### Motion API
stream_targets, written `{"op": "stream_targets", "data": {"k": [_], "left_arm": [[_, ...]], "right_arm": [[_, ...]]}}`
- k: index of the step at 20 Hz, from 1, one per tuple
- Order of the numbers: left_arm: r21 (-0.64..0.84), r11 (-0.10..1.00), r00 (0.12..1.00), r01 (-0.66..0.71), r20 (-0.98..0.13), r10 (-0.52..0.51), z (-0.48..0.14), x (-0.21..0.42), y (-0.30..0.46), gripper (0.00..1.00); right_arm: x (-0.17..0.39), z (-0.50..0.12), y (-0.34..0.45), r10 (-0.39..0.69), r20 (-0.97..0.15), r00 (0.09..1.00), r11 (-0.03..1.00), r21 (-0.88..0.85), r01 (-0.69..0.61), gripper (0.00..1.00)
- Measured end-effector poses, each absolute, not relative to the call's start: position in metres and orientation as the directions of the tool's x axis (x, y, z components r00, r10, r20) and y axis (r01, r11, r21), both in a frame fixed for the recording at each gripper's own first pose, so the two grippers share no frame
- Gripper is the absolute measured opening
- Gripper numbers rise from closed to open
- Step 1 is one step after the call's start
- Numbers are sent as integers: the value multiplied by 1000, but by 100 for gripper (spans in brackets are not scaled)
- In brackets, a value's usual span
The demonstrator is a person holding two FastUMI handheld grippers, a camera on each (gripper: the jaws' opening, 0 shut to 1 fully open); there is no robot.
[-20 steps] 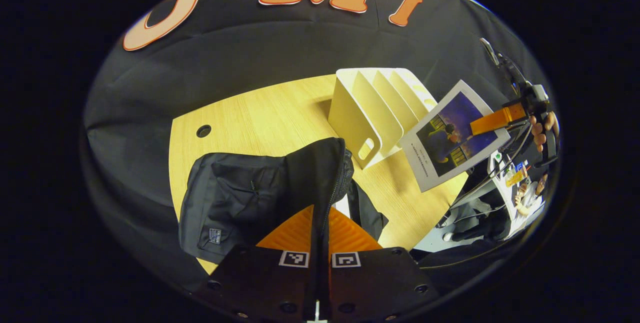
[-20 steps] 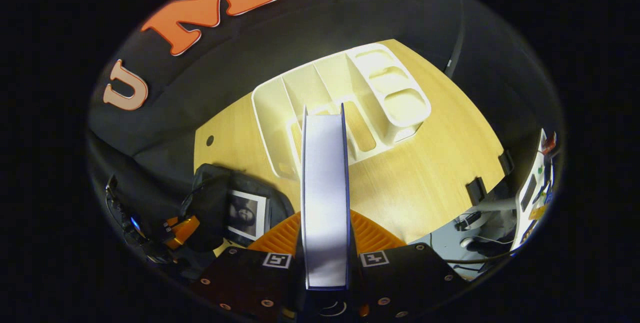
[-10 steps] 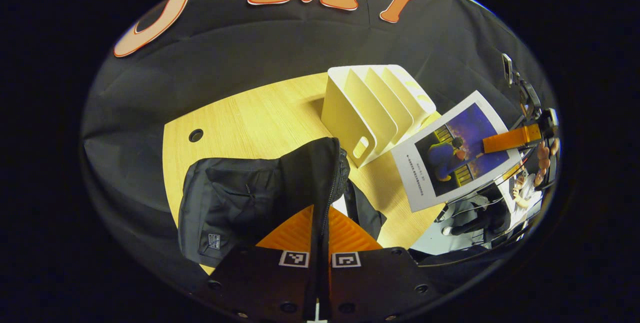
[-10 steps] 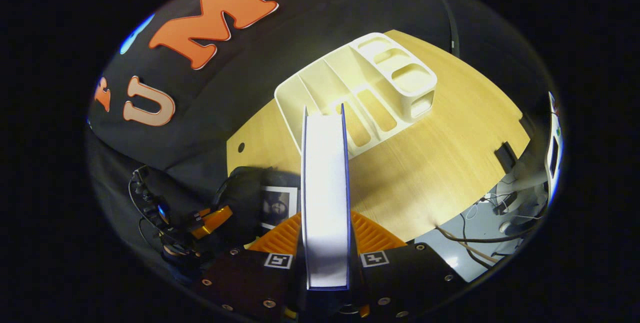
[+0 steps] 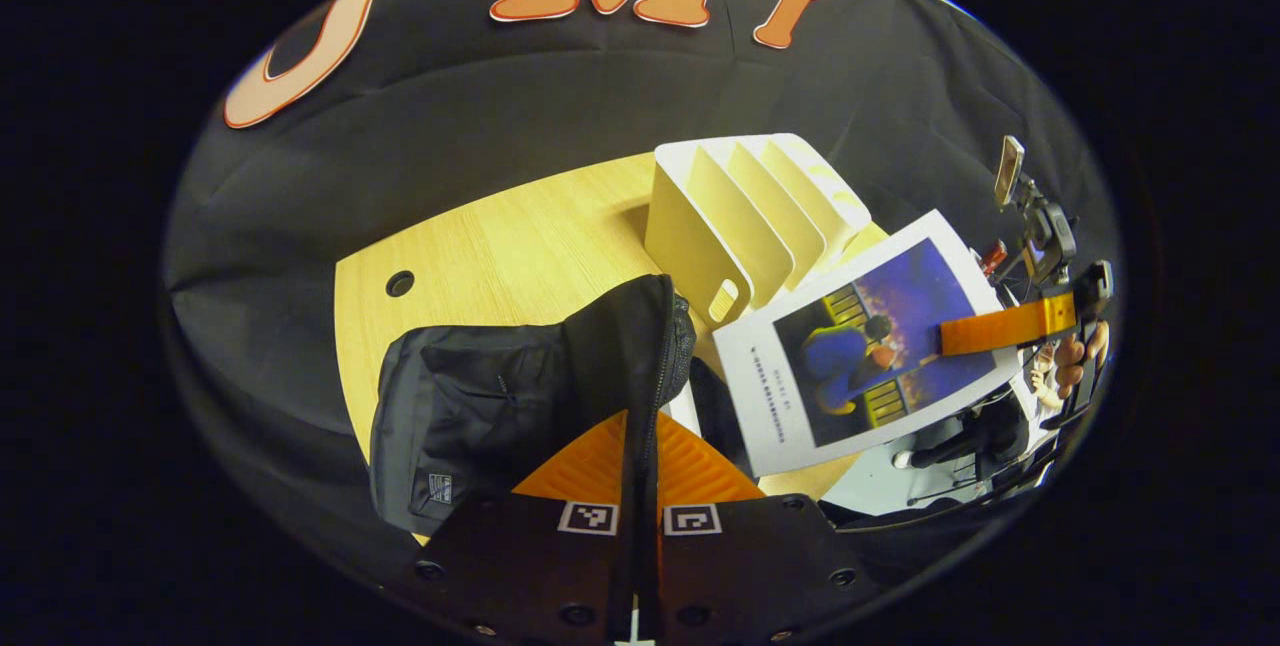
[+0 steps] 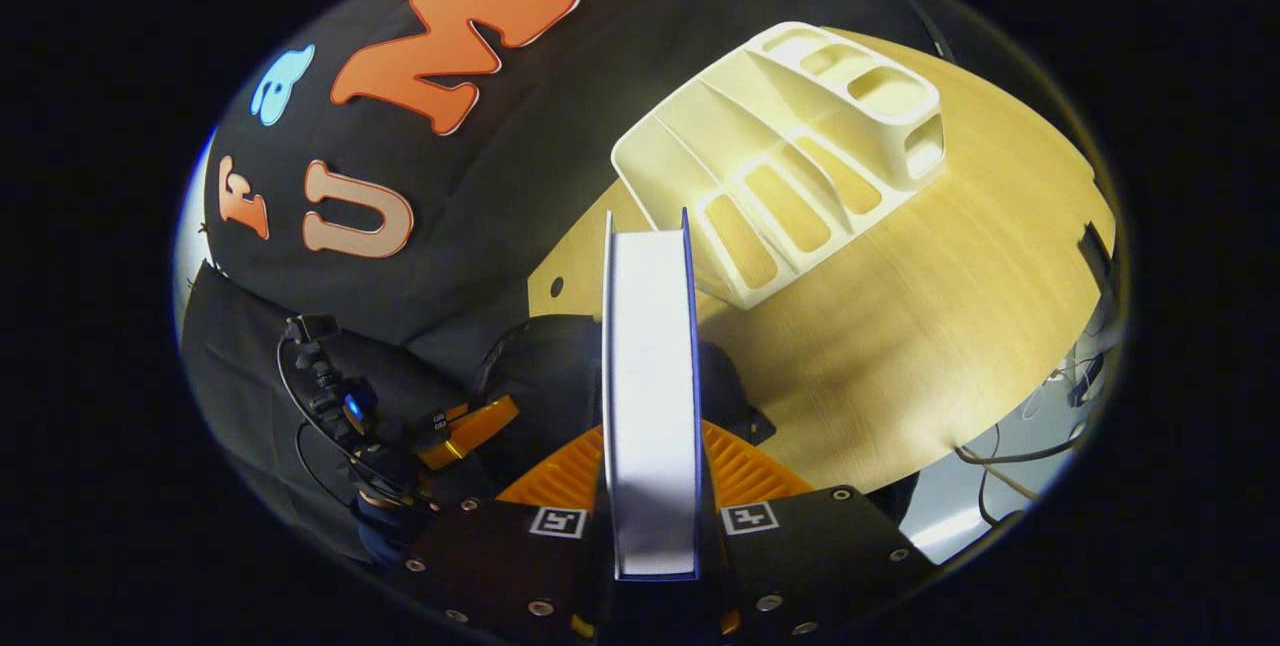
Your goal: Open the schoolbag, grab two books from the bookshelf and put them into the schoolbag.
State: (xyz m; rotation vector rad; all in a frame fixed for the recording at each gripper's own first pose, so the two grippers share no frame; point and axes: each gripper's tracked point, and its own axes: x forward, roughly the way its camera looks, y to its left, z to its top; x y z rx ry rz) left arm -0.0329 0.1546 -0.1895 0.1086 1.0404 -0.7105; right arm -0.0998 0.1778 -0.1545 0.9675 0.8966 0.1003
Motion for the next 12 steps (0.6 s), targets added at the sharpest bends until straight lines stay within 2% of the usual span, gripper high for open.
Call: {"op": "stream_targets", "data": {"k": [6,12], "left_arm": [[-236,778,315,582,-816,-484,-182,-31,155,3],[-240,788,334,567,-808,-486,-177,-31,152,3]], "right_arm": [[-84,-169,220,537,-534,653,511,822,253,34],[-66,-174,242,558,-482,676,467,855,225,34]]}}
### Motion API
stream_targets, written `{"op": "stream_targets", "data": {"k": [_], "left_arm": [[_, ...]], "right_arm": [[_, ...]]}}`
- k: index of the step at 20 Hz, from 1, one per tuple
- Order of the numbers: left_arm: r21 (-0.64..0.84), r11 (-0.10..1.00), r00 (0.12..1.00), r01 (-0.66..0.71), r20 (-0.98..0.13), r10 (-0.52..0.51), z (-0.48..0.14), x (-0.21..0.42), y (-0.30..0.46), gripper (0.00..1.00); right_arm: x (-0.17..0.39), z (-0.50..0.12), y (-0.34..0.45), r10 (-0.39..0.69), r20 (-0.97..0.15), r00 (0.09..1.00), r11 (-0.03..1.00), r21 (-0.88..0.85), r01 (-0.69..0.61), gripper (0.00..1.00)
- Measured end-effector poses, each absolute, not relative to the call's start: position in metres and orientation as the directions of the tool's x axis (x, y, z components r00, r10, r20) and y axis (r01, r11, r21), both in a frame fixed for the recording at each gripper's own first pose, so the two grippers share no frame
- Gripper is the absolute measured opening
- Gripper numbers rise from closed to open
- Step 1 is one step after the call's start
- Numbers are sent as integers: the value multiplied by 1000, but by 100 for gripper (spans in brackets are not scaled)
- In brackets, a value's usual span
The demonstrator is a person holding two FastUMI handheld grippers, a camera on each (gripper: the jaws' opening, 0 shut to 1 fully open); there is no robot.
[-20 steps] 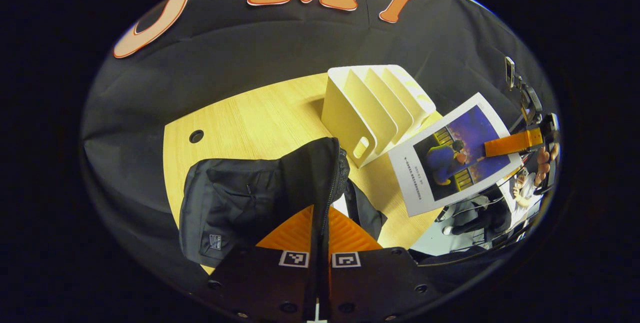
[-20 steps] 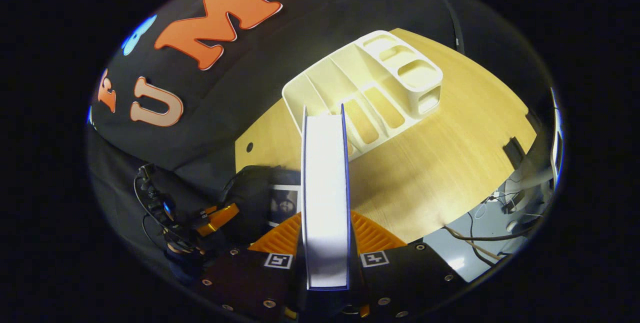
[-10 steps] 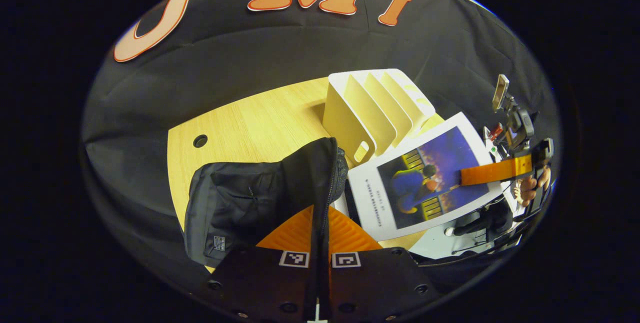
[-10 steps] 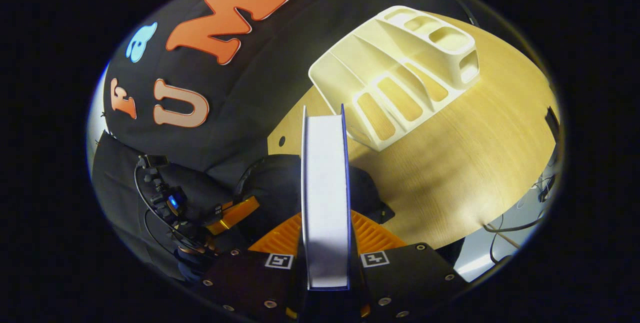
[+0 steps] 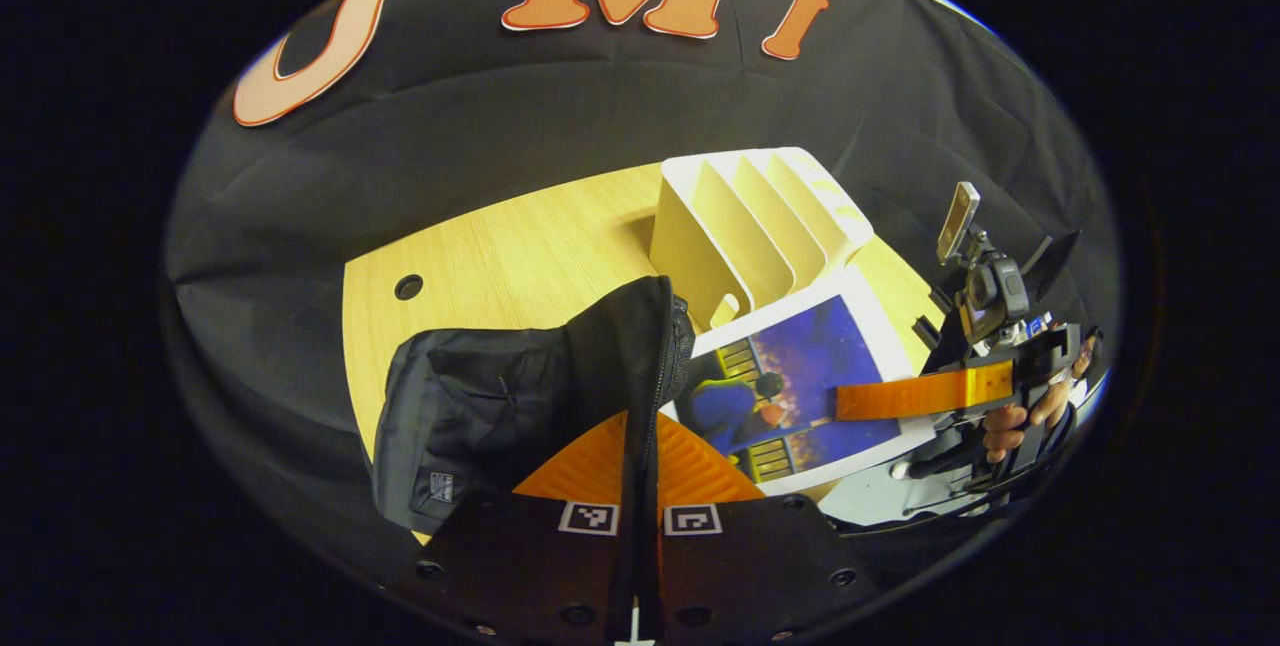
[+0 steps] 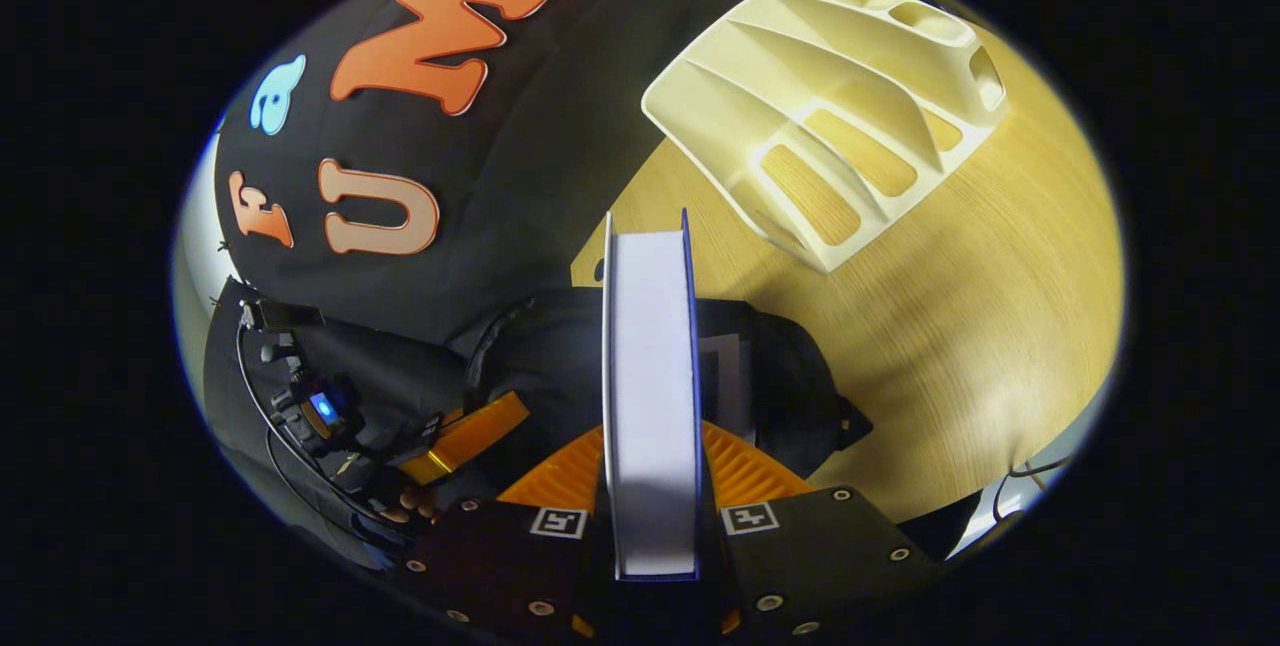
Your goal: Open the schoolbag, grab two books from the bookshelf and put them into the schoolbag.
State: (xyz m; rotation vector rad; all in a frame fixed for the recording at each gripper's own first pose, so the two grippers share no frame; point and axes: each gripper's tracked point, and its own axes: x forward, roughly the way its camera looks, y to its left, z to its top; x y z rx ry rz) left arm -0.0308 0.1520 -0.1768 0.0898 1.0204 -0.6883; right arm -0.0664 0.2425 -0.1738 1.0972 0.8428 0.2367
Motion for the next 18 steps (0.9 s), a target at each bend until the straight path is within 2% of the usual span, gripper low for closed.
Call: {"op": "stream_targets", "data": {"k": [18], "left_arm": [[-284,767,339,575,-771,-539,-166,-31,126,3]], "right_arm": [[-13,-218,314,529,-390,754,352,909,223,34]]}}
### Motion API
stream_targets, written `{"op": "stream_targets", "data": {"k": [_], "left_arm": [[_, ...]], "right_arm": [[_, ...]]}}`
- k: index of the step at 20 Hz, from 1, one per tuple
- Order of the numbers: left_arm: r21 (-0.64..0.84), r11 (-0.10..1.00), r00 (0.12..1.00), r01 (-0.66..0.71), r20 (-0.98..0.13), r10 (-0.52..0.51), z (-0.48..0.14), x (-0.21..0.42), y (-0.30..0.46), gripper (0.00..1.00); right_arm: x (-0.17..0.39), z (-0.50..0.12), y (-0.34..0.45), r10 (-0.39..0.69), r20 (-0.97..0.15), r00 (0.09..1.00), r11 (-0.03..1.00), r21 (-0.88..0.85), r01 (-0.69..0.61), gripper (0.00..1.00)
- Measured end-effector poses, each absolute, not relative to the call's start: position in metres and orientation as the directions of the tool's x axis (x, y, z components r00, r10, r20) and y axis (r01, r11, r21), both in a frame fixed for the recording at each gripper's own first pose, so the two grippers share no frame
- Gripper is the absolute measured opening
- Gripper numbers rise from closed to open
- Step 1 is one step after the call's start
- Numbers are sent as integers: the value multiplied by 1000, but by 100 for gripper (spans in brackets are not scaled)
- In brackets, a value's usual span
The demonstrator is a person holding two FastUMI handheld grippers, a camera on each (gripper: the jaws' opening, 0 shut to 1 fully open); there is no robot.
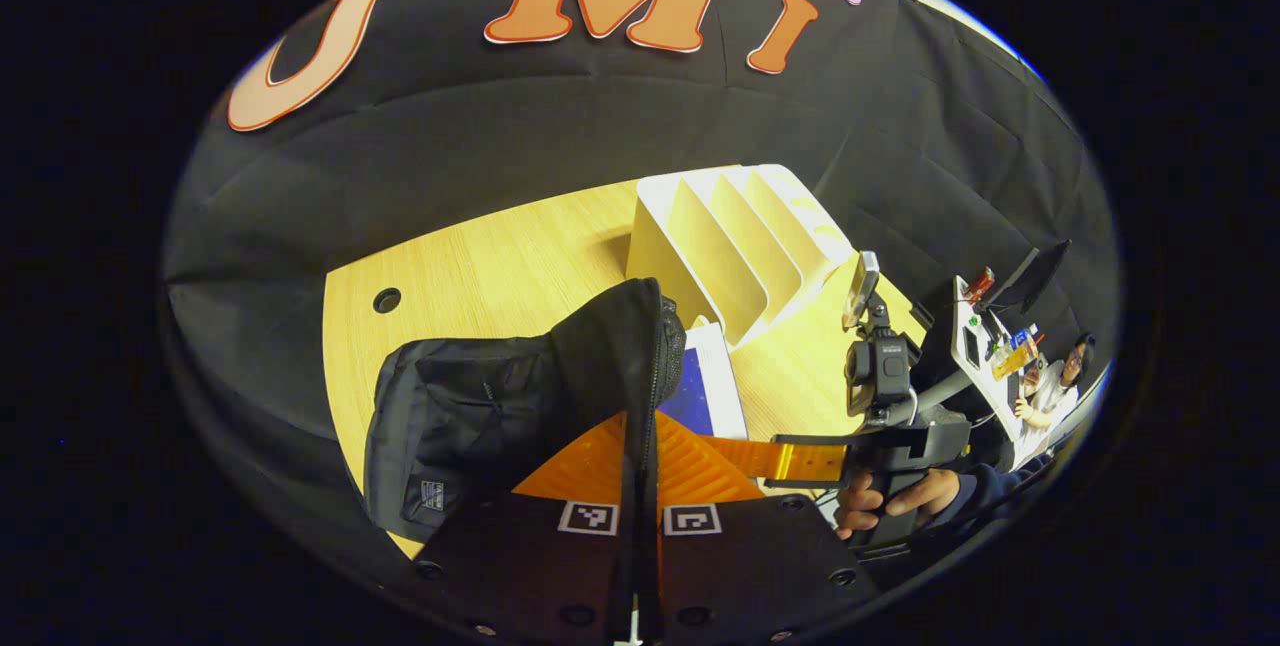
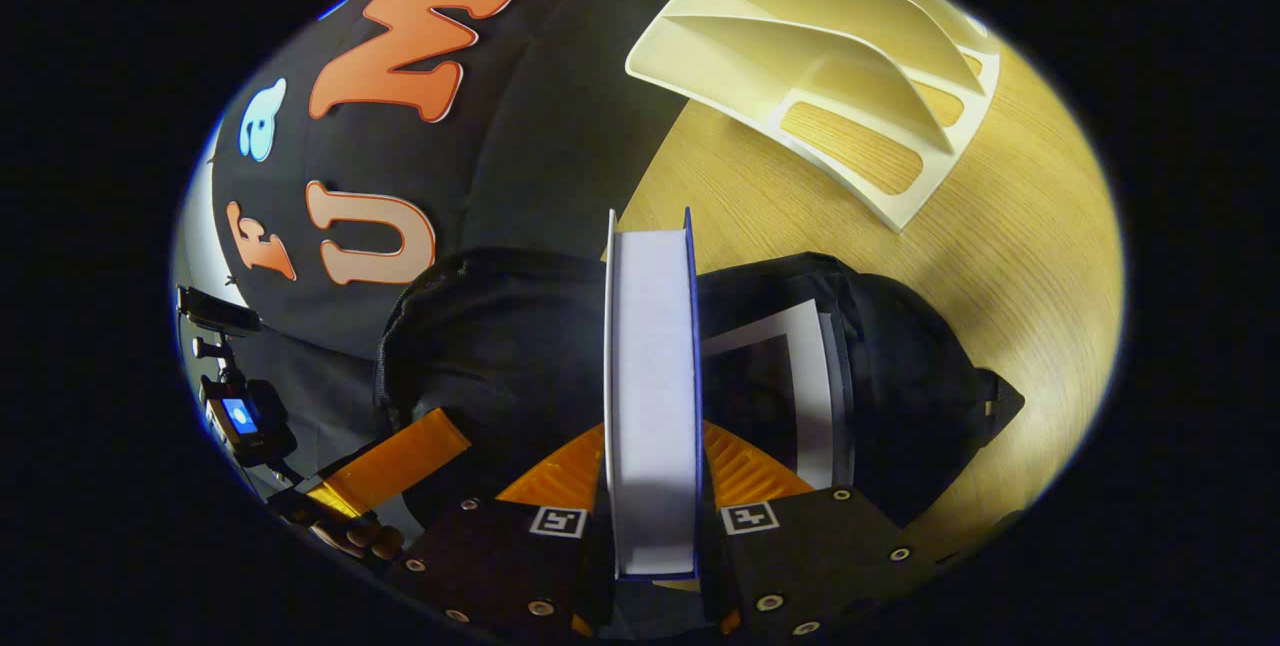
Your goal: Open the schoolbag, grab two books from the bookshelf and put them into the schoolbag.
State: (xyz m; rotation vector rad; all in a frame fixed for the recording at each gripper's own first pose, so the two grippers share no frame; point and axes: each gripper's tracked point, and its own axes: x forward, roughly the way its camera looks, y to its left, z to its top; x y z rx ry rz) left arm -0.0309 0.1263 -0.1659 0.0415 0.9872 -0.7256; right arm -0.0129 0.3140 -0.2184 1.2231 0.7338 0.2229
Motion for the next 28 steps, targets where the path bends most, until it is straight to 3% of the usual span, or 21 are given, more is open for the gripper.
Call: {"op": "stream_targets", "data": {"k": [11,14,15,16,20,28], "left_arm": [[-268,792,363,549,-777,-514,-165,-30,115,3],[-210,825,395,524,-798,-454,-172,-27,118,3],[-199,836,399,511,-807,-436,-174,-29,116,2],[-190,843,404,503,-811,-424,-175,-31,113,3],[-131,884,441,449,-828,-347,-183,-36,105,4],[-160,912,478,378,-810,-340,-179,-64,78,18]], "right_arm": [[-12,-239,344,631,-401,664,360,910,207,36],[-20,-255,332,620,-515,592,521,835,180,52],[-27,-257,329,634,-530,563,548,822,156,55],[-32,-258,324,643,-535,548,560,816,141,67],[-41,-260,296,626,-581,519,632,769,99,89],[-57,-241,218,575,-586,571,697,717,34,92]]}}
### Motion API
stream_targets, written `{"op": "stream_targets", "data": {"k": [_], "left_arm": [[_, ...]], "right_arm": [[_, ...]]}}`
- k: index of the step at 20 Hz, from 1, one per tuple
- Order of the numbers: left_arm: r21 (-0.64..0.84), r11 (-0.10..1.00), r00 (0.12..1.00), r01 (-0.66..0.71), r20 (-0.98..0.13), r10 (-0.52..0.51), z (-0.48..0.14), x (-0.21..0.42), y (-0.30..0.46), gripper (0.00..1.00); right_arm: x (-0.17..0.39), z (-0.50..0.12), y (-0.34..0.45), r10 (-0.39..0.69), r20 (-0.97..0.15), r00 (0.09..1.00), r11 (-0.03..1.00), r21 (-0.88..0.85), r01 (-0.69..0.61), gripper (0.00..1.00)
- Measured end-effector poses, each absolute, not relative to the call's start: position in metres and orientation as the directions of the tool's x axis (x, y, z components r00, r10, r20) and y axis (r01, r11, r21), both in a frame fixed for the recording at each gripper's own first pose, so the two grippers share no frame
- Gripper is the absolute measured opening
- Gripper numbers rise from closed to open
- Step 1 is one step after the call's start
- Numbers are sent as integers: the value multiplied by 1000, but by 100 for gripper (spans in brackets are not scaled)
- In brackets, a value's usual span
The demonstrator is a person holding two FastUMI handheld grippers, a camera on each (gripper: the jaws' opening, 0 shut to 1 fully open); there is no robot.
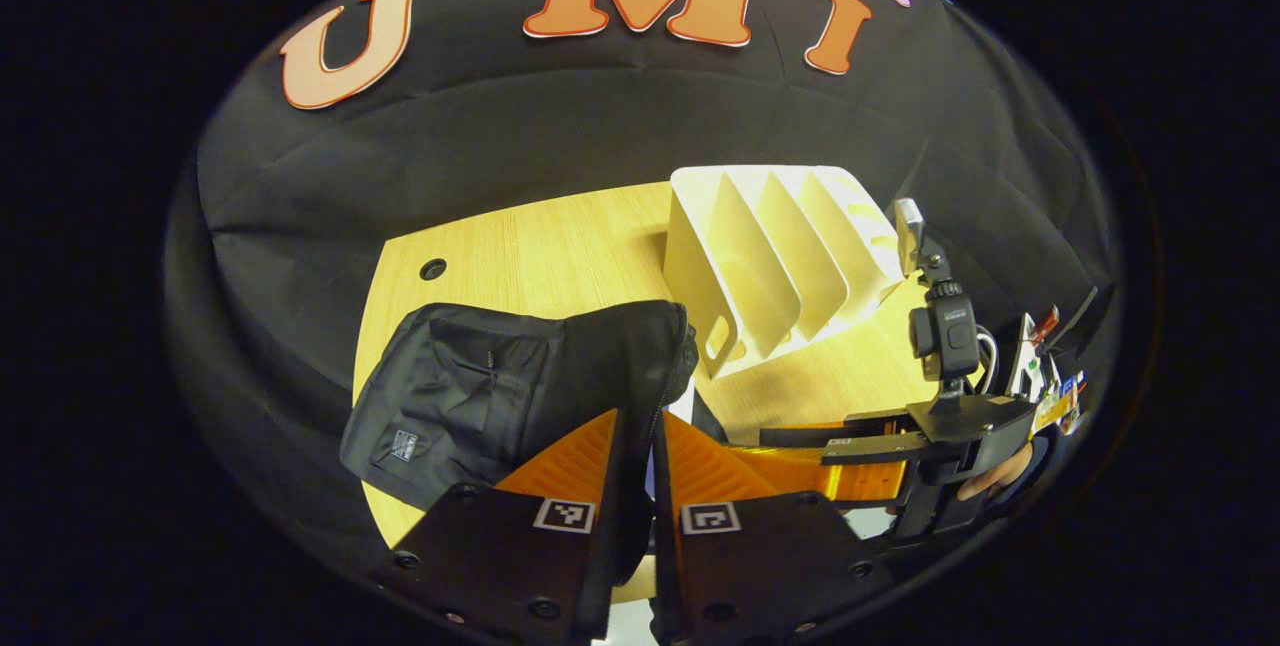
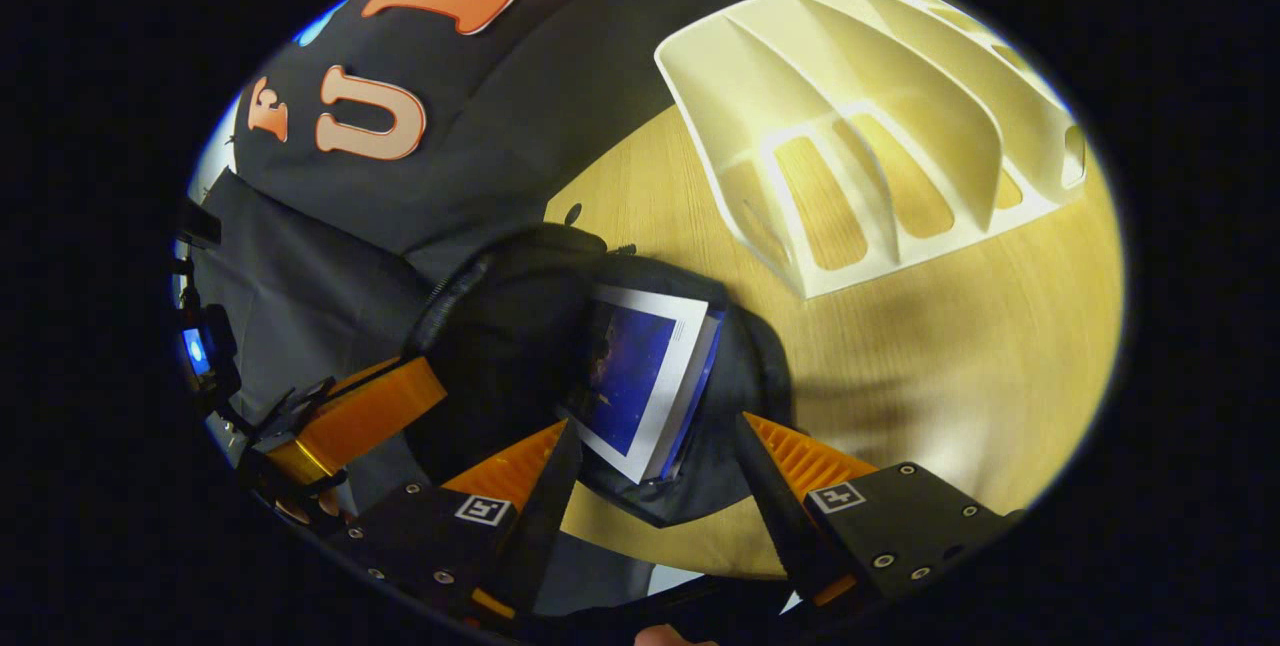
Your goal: Open the schoolbag, grab two books from the bookshelf and put them into the schoolbag.
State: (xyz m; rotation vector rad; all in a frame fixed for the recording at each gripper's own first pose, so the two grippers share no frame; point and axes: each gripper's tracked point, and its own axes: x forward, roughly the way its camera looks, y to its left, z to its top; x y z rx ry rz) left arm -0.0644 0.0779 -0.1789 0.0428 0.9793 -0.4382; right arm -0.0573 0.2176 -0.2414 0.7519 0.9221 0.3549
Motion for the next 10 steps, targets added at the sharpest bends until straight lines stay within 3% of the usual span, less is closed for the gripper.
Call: {"op": "stream_targets", "data": {"k": [4,8,10], "left_arm": [[-159,920,509,358,-793,-335,-173,-72,57,42],[-174,925,542,338,-767,-343,-164,-82,34,53],[-181,927,568,329,-746,-347,-157,-85,19,65]], "right_arm": [[-64,-229,183,554,-589,589,726,687,4,92],[-69,-218,145,521,-591,616,760,650,-20,93],[-68,-208,125,497,-585,641,786,617,-46,93]]}}
